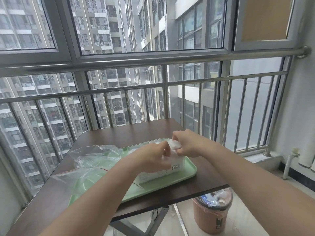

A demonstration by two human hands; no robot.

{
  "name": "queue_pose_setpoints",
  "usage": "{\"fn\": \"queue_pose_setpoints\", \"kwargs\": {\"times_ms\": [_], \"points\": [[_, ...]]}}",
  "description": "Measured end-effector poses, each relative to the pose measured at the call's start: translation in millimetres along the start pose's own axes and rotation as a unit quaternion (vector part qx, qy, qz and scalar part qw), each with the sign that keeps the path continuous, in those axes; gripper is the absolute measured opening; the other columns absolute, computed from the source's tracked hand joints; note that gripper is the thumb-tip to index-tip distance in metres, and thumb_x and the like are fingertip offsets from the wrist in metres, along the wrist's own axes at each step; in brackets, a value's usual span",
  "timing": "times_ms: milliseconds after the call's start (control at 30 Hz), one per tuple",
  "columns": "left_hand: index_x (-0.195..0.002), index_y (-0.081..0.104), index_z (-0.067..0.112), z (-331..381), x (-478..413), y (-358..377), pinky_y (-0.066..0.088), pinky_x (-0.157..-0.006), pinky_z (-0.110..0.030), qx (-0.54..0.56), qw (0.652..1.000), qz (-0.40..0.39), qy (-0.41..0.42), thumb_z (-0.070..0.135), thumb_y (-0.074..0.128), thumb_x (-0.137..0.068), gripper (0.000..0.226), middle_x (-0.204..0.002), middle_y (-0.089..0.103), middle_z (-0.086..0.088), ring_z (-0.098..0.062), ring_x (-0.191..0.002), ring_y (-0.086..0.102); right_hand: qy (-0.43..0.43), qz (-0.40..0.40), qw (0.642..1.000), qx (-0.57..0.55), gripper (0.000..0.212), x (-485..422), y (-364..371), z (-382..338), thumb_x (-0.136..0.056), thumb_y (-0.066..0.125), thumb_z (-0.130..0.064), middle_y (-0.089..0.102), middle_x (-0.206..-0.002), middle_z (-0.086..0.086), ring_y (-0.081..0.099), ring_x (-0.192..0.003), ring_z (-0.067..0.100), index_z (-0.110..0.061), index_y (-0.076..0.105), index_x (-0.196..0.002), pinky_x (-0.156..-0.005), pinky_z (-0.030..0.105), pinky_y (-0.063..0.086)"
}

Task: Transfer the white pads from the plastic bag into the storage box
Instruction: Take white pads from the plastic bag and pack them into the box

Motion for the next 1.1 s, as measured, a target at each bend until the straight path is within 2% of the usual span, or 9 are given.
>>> {"fn": "queue_pose_setpoints", "kwargs": {"times_ms": [133,300,433,533,633,700,833,933,1100], "points": [[-0.107,0.044,0.035,2,2,-2,0.053,-0.089,-0.044,0.026,1.0,0.0,-0.002,0.049,0.056,-0.074,0.037,-0.12,0.068,0.012,-0.019,-0.095,0.063,-0.01,0.017,0.999,0.048,0.036,-2,-2,-5,-0.087,0.066,-0.032,0.05,-0.098,0.0,0.053,-0.077,0.019,-0.019,0.048,-0.116,-0.059,0.028,0.04],[-0.102,0.048,0.04,-2,-2,-3,0.053,-0.089,-0.042,0.044,0.999,0.006,-0.004,0.052,0.055,-0.077,0.03,-0.118,0.071,0.016,-0.016,-0.093,0.066,-0.008,0.025,0.998,0.05,0.035,-3,-3,-5,-0.086,0.067,-0.032,0.054,-0.102,0.002,0.056,-0.077,0.02,-0.019,0.049,-0.113,-0.059,0.029,0.044],[-0.112,0.061,0.048,5,-3,-5,0.051,-0.096,-0.038,0.039,0.999,-0.01,0.001,0.046,0.059,-0.079,0.033,-0.12,0.069,0.014,-0.015,-0.104,0.063,0.029,-0.012,0.998,-0.055,0.032,-6,-4,10,-0.082,0.069,-0.029,0.059,-0.101,0.004,0.069,-0.077,0.024,-0.019,0.052,-0.107,-0.059,0.038,0.061],[-0.12,0.064,0.05,16,-4,-5,0.049,-0.098,-0.037,-0.016,1.0,-0.026,0.006,0.046,0.06,-0.081,0.04,-0.12,0.064,0.003,-0.021,-0.108,0.058,0.037,-0.048,0.995,-0.083,0.039,-3,-2,13,-0.077,0.073,-0.034,0.06,-0.104,0.0,0.067,-0.083,0.02,-0.022,0.054,-0.109,-0.059,0.038,0.062],[-0.124,0.064,0.047,26,-8,1,0.047,-0.099,-0.036,-0.081,0.996,-0.034,0.007,0.052,0.058,-0.081,0.044,-0.124,0.06,0.003,-0.024,-0.114,0.056,0.024,-0.039,0.997,-0.054,0.042,-3,-3,7,-0.077,0.067,-0.051,0.064,-0.1,0.001,0.07,-0.074,0.023,-0.021,0.06,-0.105,-0.055,0.037,0.062],[-0.131,0.06,0.042,31,-9,10,0.042,-0.103,-0.036,-0.132,0.99,-0.044,0.023,0.059,0.054,-0.079,0.054,-0.136,0.052,0.007,-0.024,-0.124,0.05,0.009,-0.02,1.0,-0.012,0.035,-4,-5,0,-0.079,0.061,-0.051,0.067,-0.09,0.001,0.071,-0.066,0.025,-0.021,0.062,-0.097,-0.056,0.04,0.061],[-0.138,0.054,0.043,21,-9,16,0.037,-0.111,-0.039,-0.114,0.99,-0.075,0.021,0.056,0.06,-0.083,0.057,-0.15,0.041,0.014,-0.02,-0.133,0.044,-0.022,-0.015,0.996,0.085,0.027,-4,-6,-14,-0.085,0.059,-0.042,0.068,-0.098,0.0,0.067,-0.084,0.024,-0.024,0.064,-0.106,-0.069,0.038,0.057],[-0.125,0.064,0.047,13,-5,3,0.045,-0.103,-0.039,-0.026,0.996,-0.082,0.002,0.047,0.063,-0.083,0.042,-0.128,0.06,0.007,-0.02,-0.115,0.055,-0.03,-0.04,0.989,0.137,0.027,-2,-3,-22,-0.084,0.062,-0.039,0.061,-0.091,-0.003,0.063,-0.082,0.024,-0.025,0.06,-0.106,-0.058,0.03,0.046],[-0.102,0.071,0.029,18,0,-6,0.055,-0.088,-0.043,-0.02,0.999,-0.031,0.001,0.035,0.058,-0.08,0.026,-0.101,0.071,-0.001,-0.024,-0.095,0.064,-0.033,-0.069,0.984,0.164,0.019,-4,9,-25,-0.082,0.06,-0.031,0.059,-0.074,0.001,0.058,-0.066,0.023,-0.013,0.058,-0.083,-0.054,0.03,0.042]]}}
Point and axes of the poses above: each hand's wrist, its own x-axis away from the middle knuckle, its own y-axis out of the palm, z = x × y, the point moved 10 cm from there along -x, towards the middle knuckle
